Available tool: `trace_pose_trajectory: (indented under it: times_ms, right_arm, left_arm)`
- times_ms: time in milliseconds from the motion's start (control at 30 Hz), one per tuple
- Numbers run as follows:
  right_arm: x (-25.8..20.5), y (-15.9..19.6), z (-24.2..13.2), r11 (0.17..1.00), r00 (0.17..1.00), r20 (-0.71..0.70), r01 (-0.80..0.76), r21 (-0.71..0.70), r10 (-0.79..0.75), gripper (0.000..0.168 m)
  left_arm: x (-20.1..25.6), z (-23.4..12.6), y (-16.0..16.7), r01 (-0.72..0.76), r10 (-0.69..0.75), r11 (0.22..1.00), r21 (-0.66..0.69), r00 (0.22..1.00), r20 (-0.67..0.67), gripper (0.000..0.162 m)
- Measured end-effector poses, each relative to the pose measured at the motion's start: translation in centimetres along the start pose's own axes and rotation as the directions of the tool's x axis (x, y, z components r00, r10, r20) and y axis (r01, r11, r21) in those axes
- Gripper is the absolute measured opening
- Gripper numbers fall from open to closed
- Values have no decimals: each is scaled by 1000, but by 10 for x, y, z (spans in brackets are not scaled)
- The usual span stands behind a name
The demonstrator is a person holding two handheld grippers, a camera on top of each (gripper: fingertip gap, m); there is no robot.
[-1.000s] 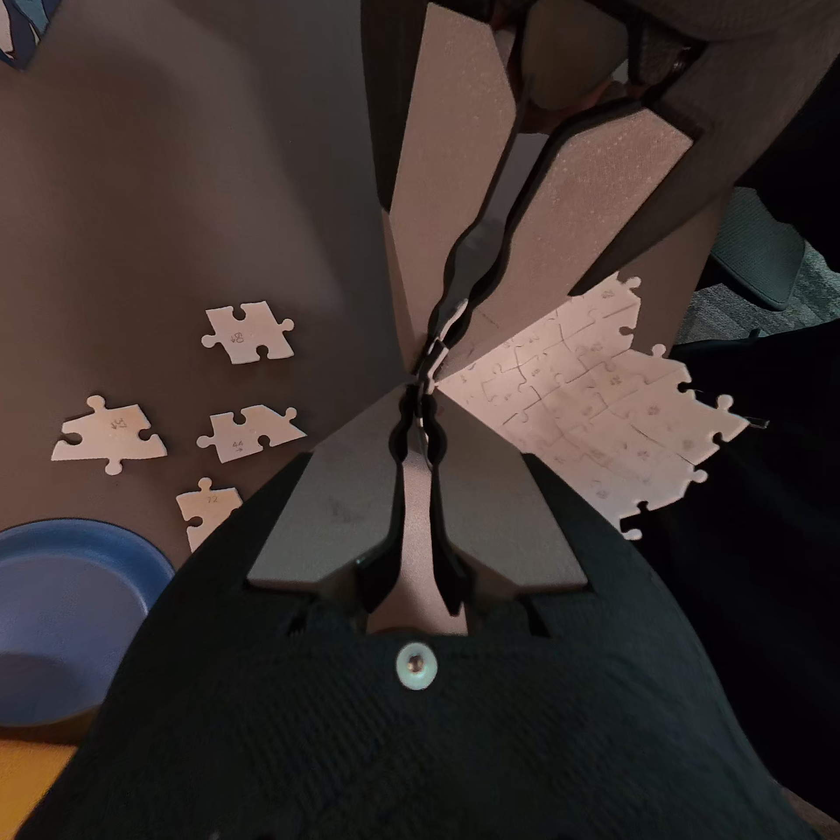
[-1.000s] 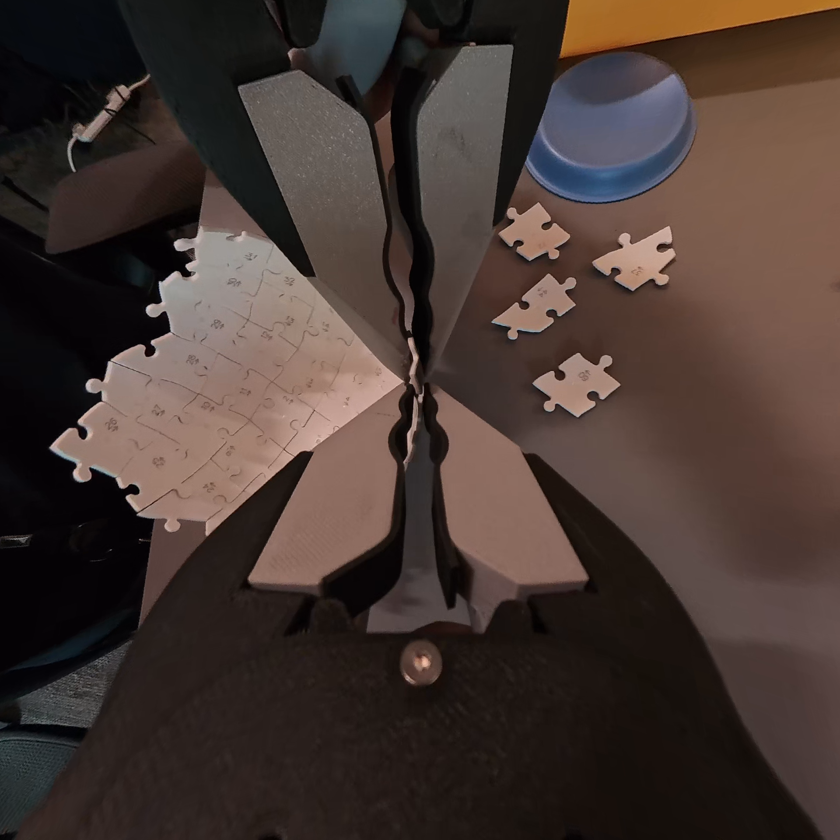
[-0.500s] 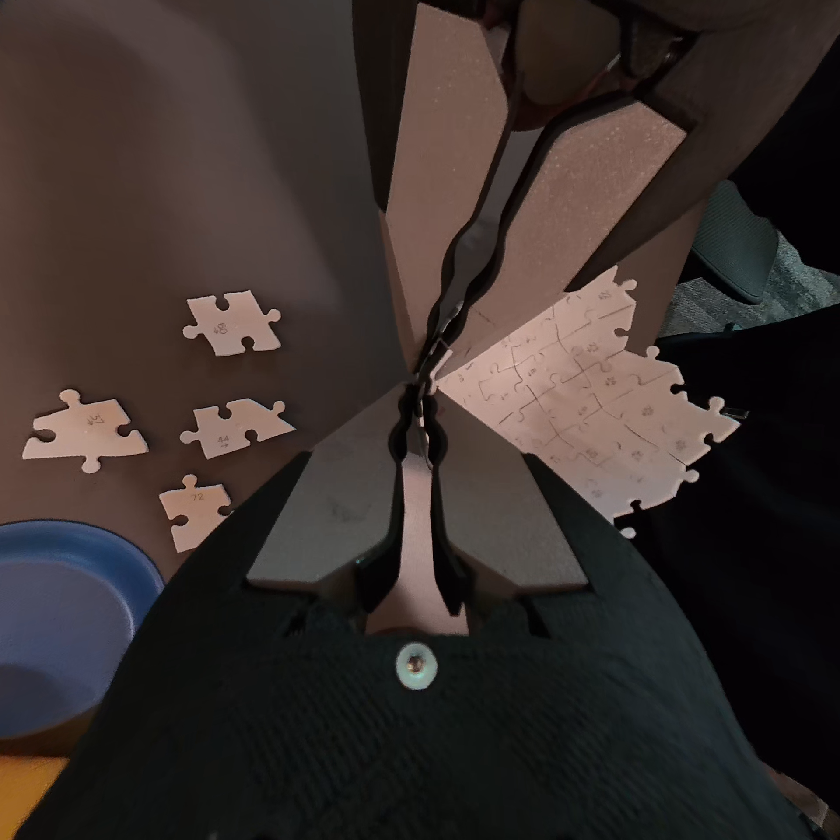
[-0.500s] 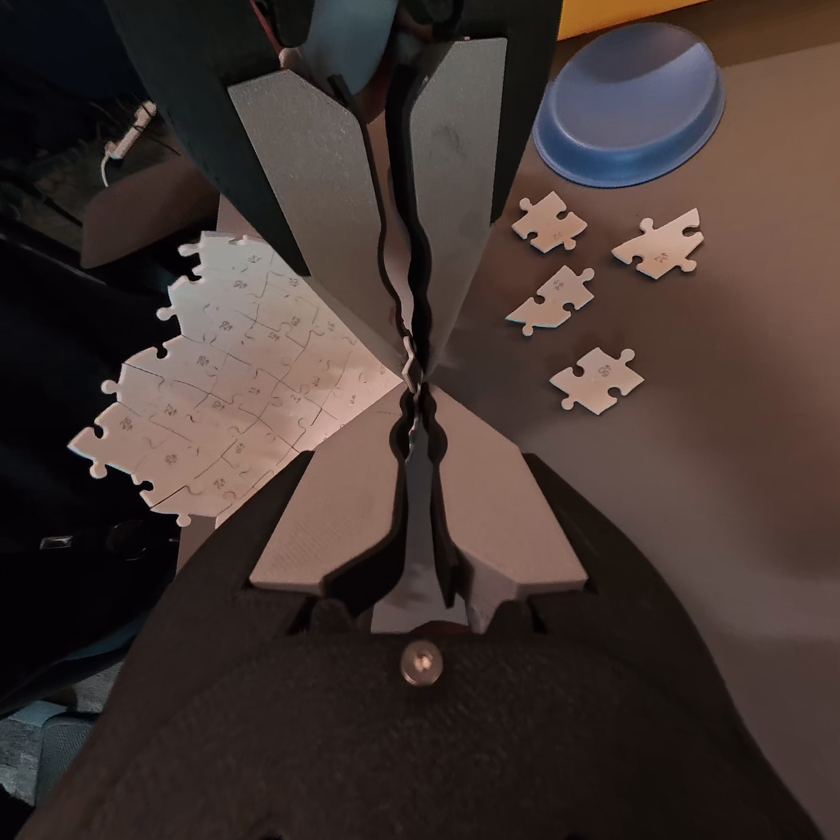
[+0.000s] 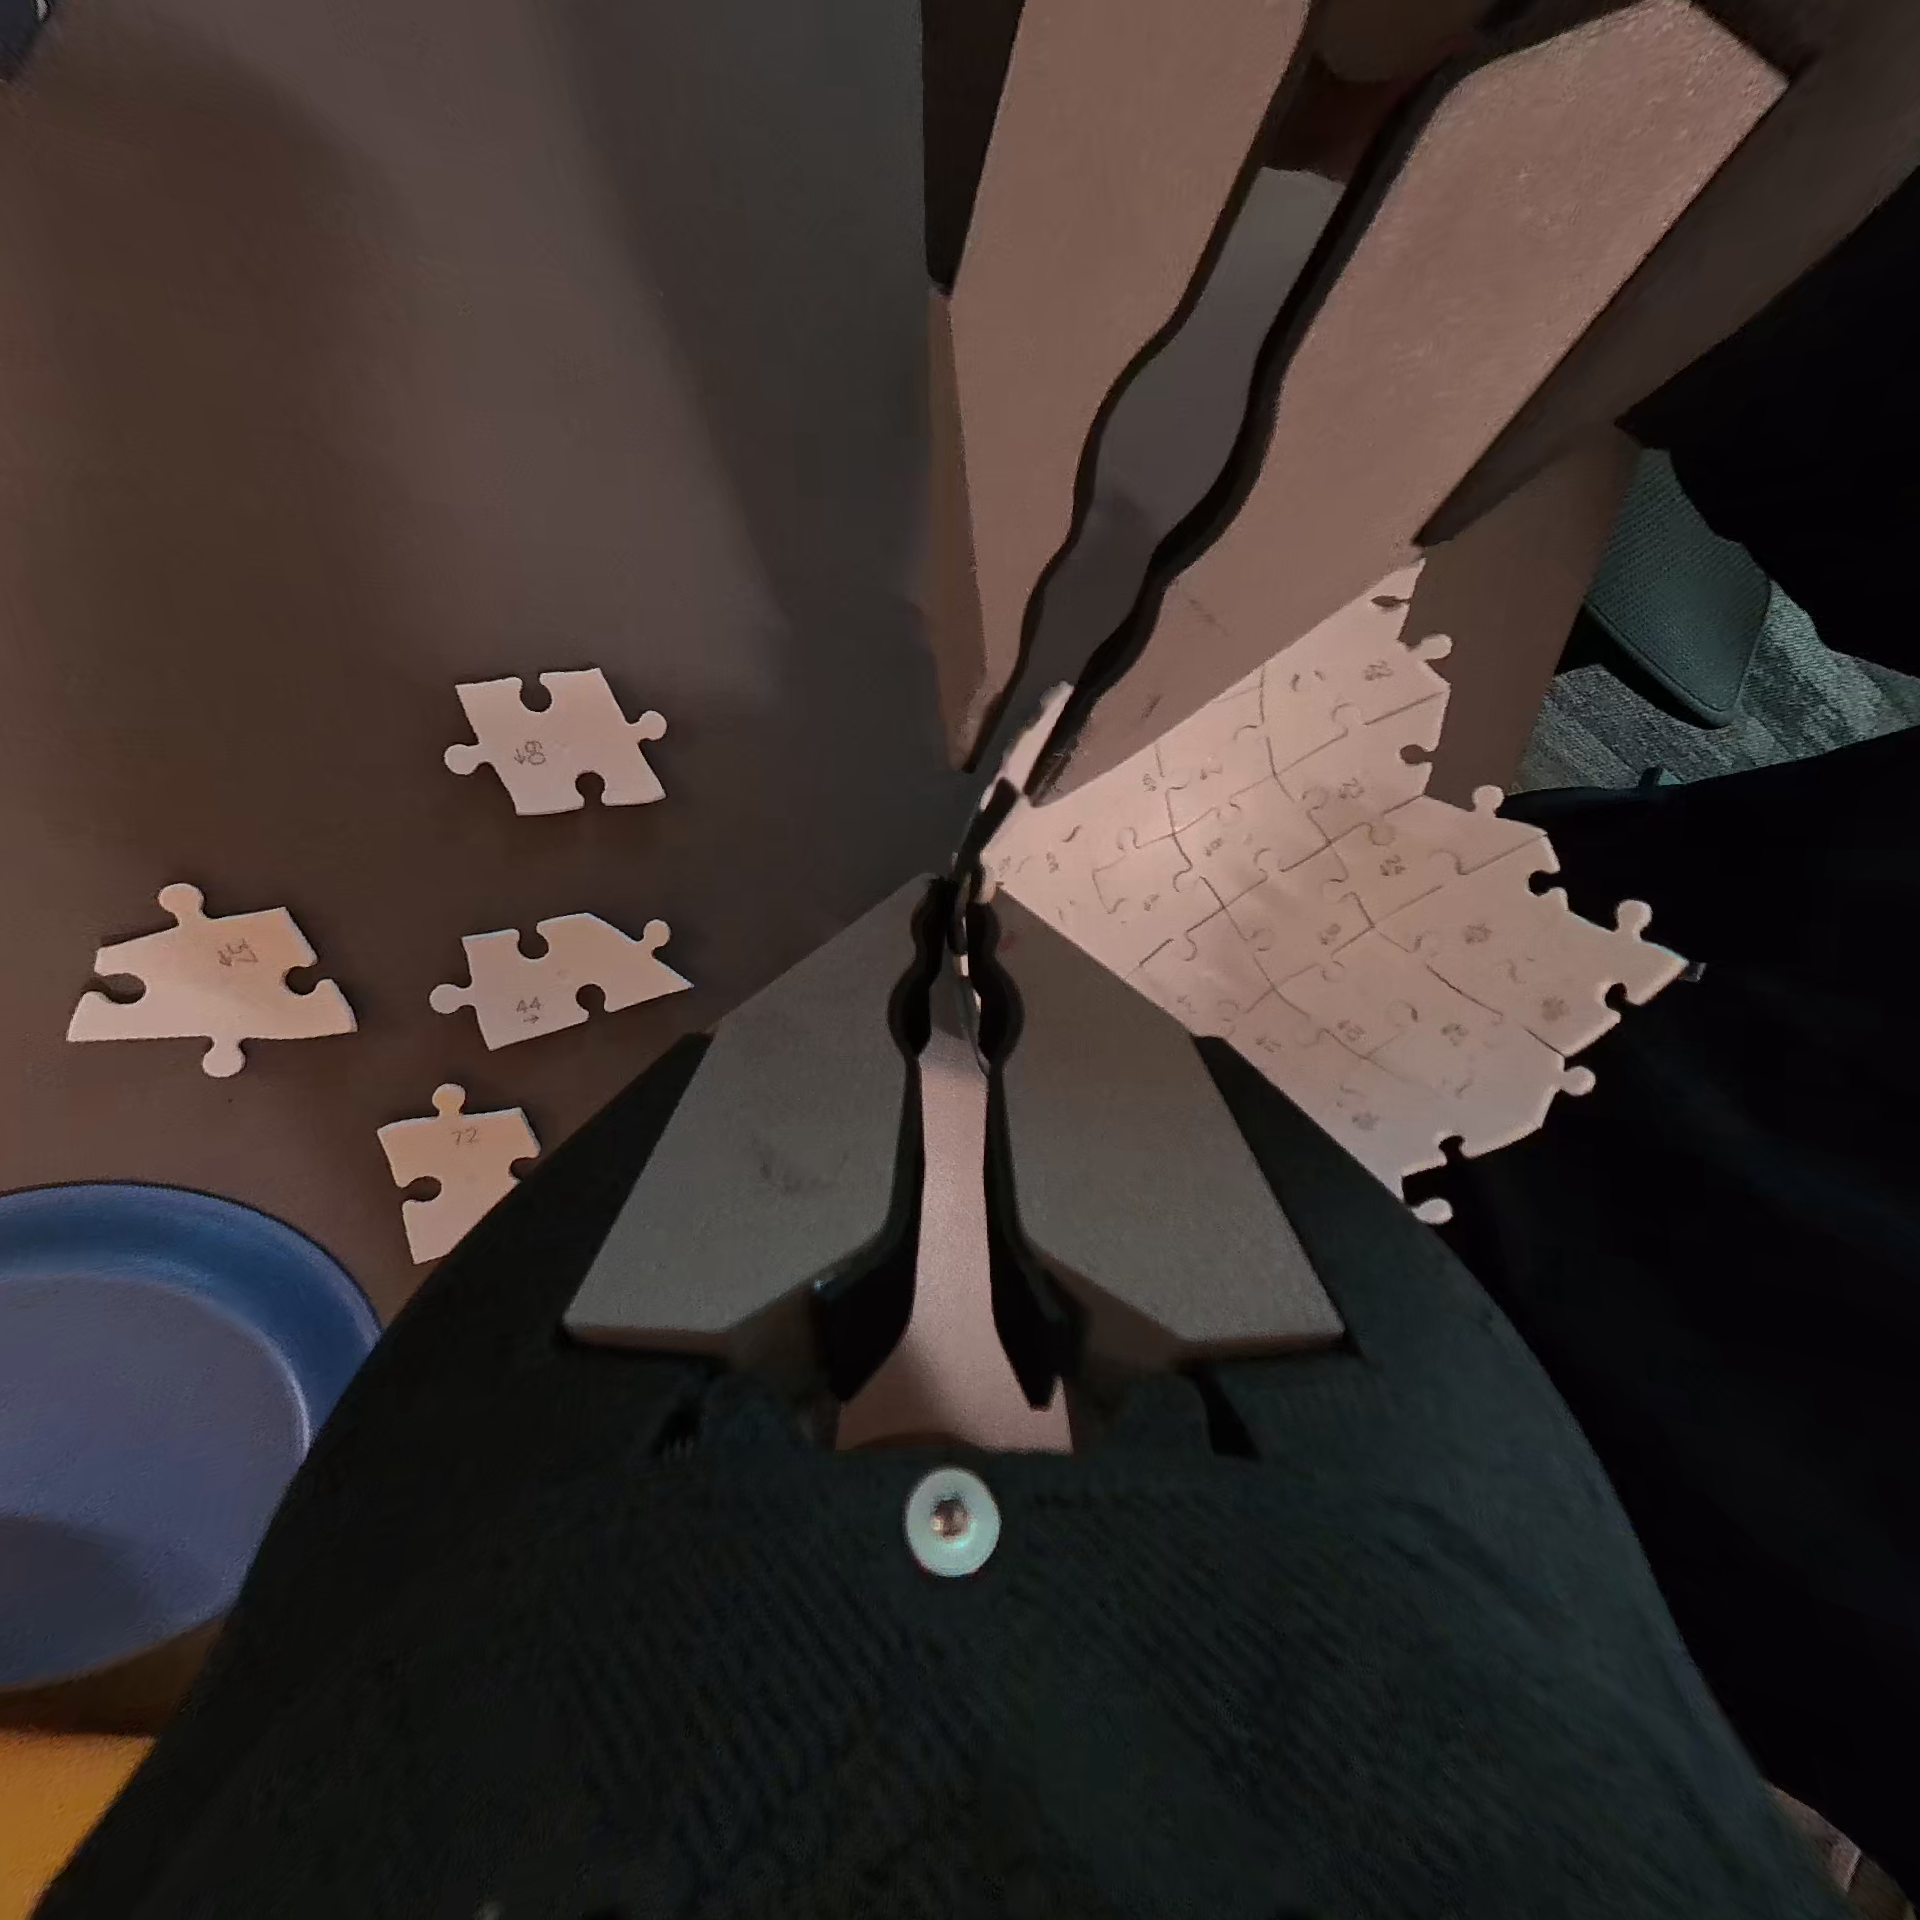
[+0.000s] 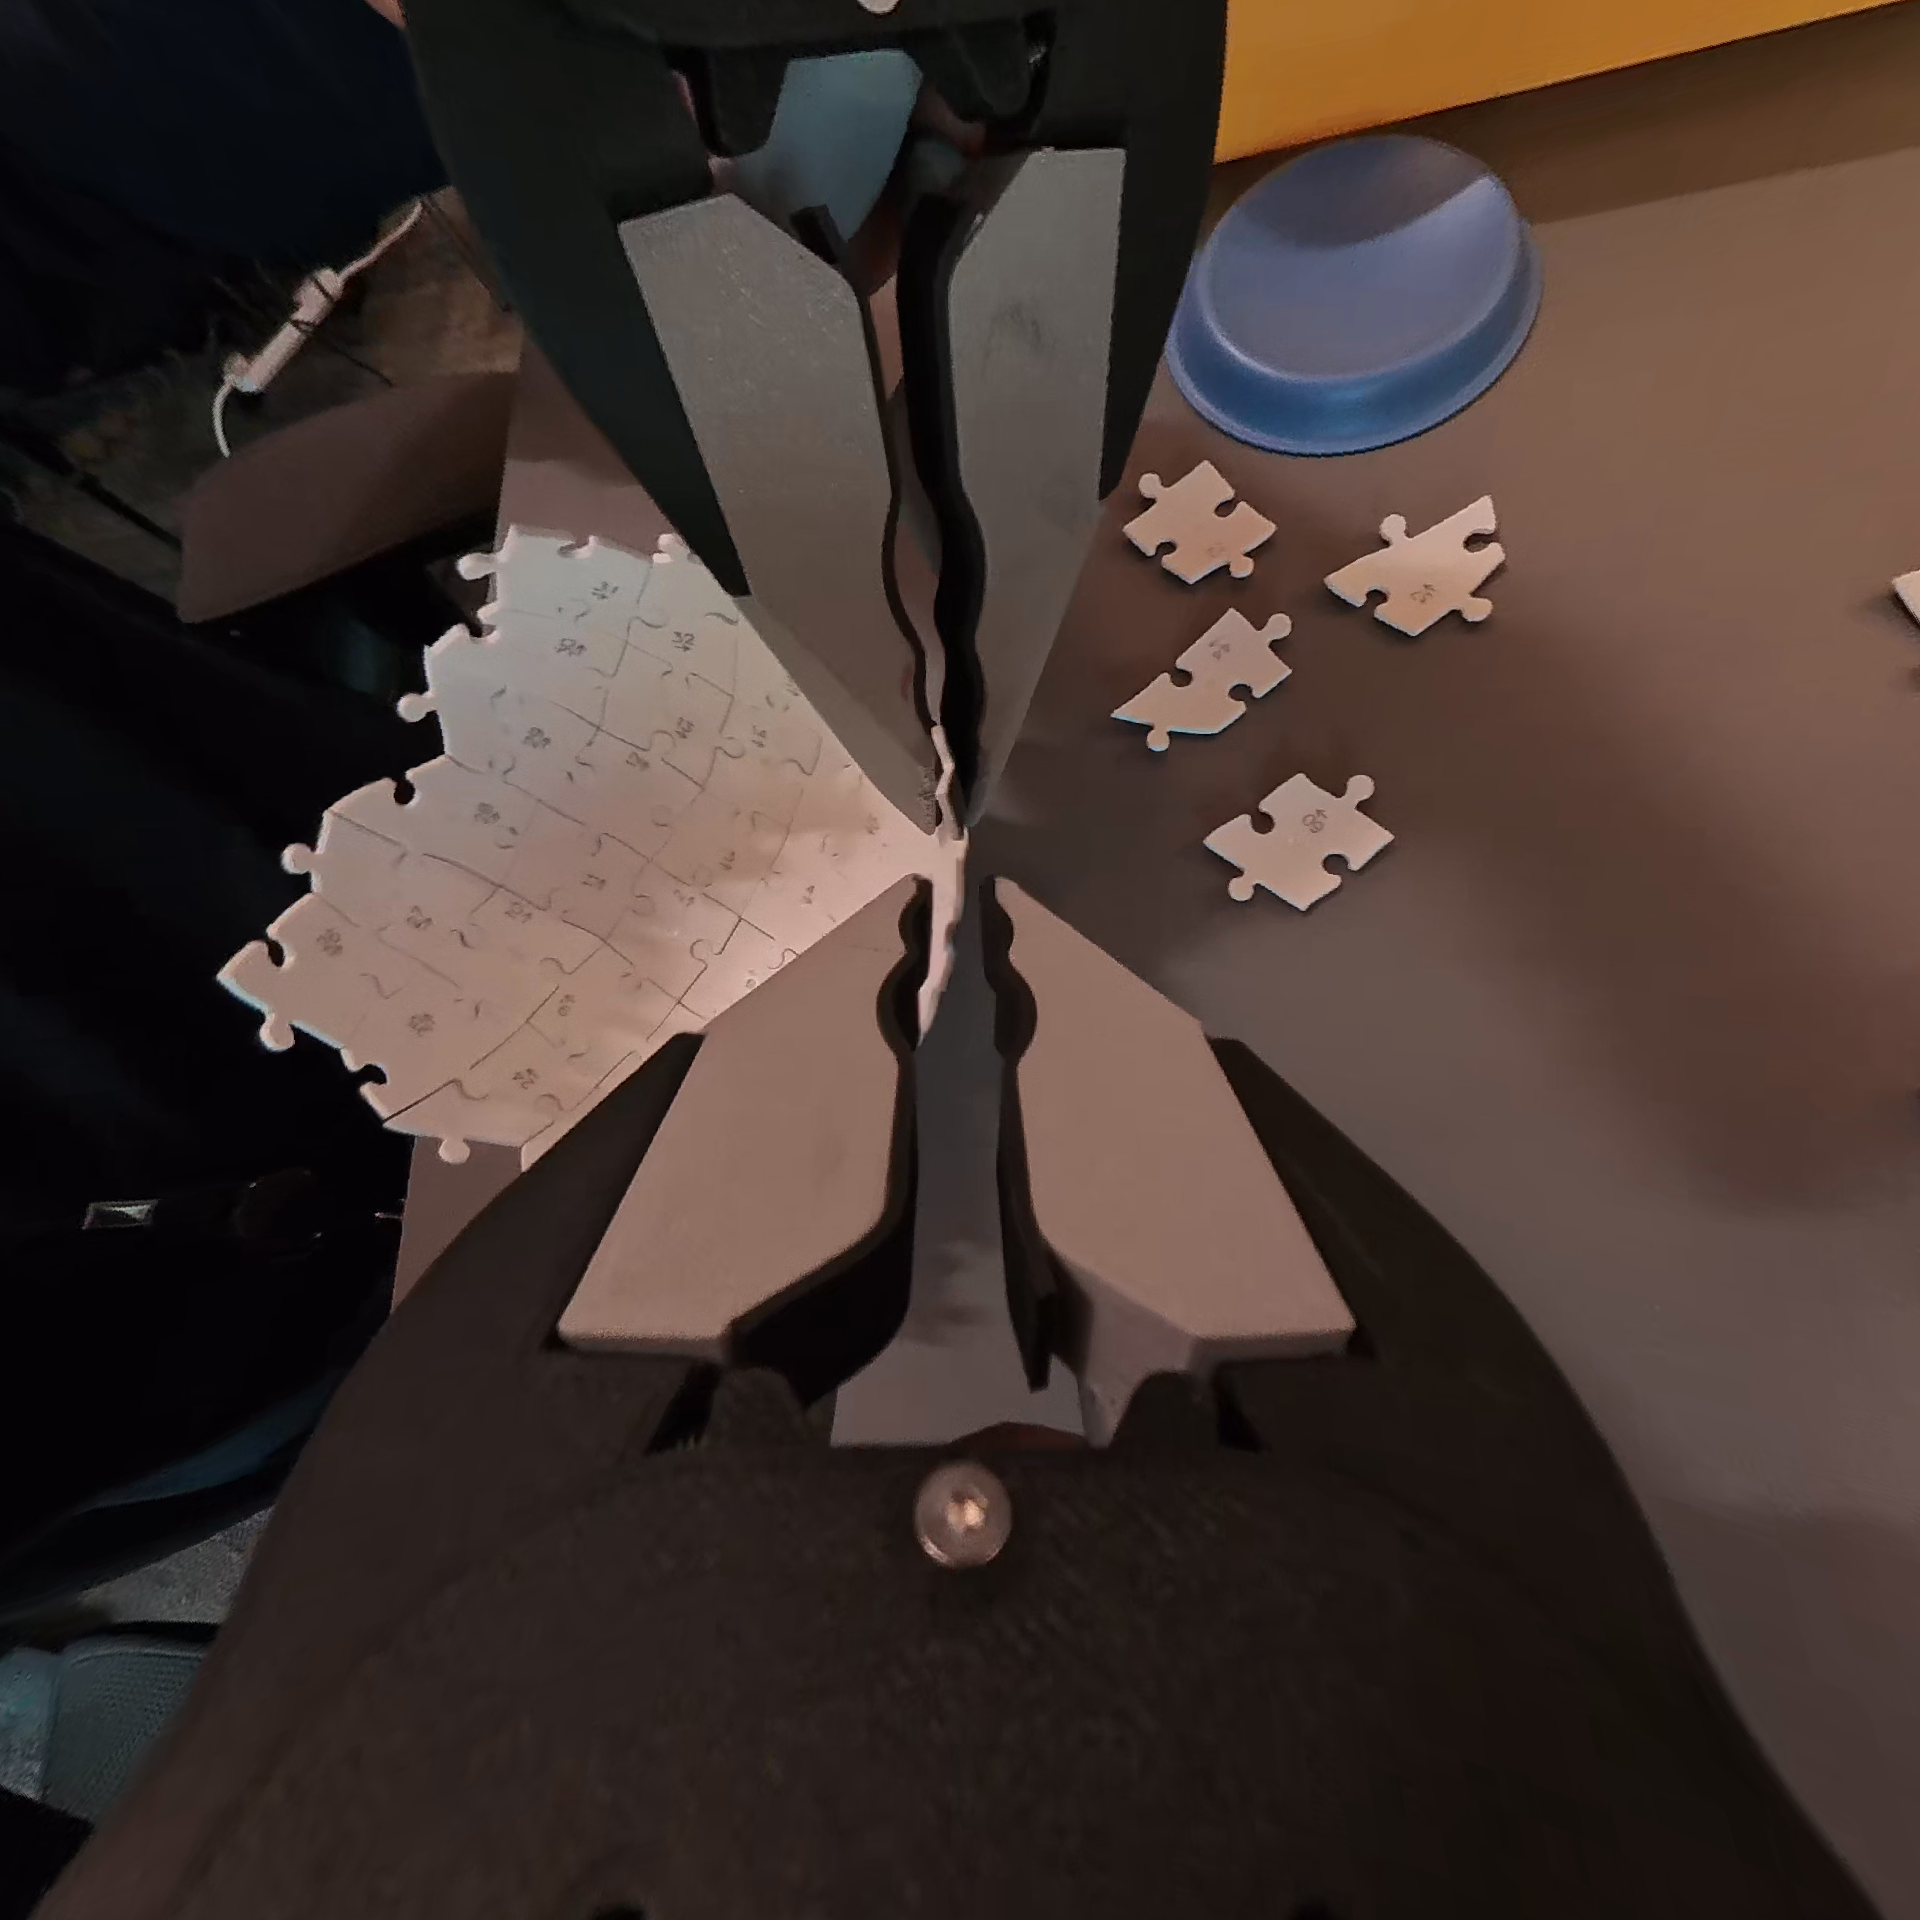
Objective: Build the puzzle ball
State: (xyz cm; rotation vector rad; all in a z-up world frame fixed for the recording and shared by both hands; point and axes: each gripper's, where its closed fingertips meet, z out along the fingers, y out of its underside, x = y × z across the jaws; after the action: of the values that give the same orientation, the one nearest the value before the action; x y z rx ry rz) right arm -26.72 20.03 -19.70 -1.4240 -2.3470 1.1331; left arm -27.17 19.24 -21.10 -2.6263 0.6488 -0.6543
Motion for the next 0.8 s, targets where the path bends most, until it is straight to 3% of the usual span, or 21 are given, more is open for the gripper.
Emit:
trace_pose_trajectory:
  times_ms: [233, 533, 800]
  right_arm:
    - [1, 10, 15, 989, 992, -68, 102, -109, -110, 3]
    - [-3, 10, 14, 996, 1000, 9, 16, -93, -15, 0]
    - [0, 9, 12, 993, 998, -53, 40, -112, -46, 0]
  left_arm:
    - [1, 1, 2, -3, 3, 1000, -15, 1000, 2, 1]
    - [4, 0, 2, -11, 11, 1000, -21, 1000, 1, 1]
    - [2, -1, 1, 10, -10, 1000, -14, 1000, 3, 4]
